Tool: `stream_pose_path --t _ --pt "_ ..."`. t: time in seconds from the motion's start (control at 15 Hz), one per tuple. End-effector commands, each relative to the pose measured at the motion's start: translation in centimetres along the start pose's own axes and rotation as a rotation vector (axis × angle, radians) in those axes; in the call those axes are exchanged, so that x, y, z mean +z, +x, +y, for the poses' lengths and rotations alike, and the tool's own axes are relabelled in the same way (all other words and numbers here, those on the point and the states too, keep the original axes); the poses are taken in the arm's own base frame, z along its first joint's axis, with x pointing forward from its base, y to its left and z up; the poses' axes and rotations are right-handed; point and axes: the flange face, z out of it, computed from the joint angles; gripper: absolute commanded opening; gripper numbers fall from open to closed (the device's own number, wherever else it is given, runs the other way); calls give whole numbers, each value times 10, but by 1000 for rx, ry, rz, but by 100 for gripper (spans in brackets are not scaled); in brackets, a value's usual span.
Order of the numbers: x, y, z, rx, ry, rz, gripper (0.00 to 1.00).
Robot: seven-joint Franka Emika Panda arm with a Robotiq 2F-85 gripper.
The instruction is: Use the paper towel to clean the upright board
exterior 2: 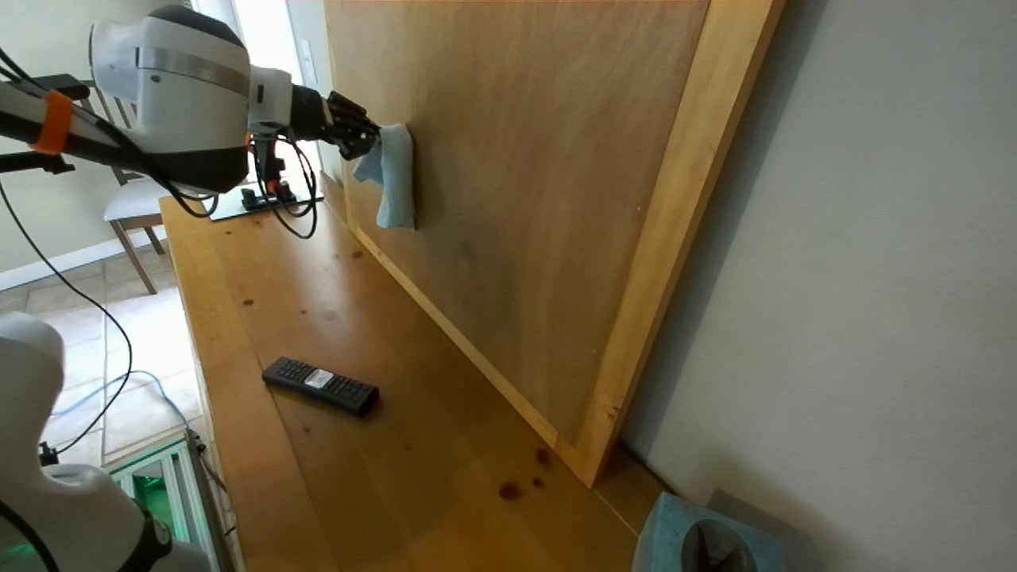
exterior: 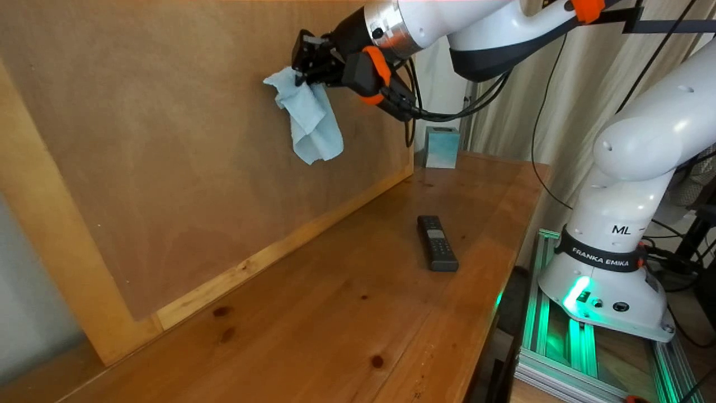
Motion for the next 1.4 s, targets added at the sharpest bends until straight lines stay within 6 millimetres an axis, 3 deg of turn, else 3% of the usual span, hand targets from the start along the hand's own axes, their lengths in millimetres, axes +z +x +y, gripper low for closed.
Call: stream_pose_path --t 0.0,0.33,0.8,1.07,1.33 --pt "3 -23 0 -8 27 -89 2" --pt "16 -52 14 -57 -15 -157 2" --pt "41 -69 46 -177 -168 -140 2" --pt "53 -64 63 -223 -266 -123 2" --pt "58 -41 68 -211 -321 -61 2"
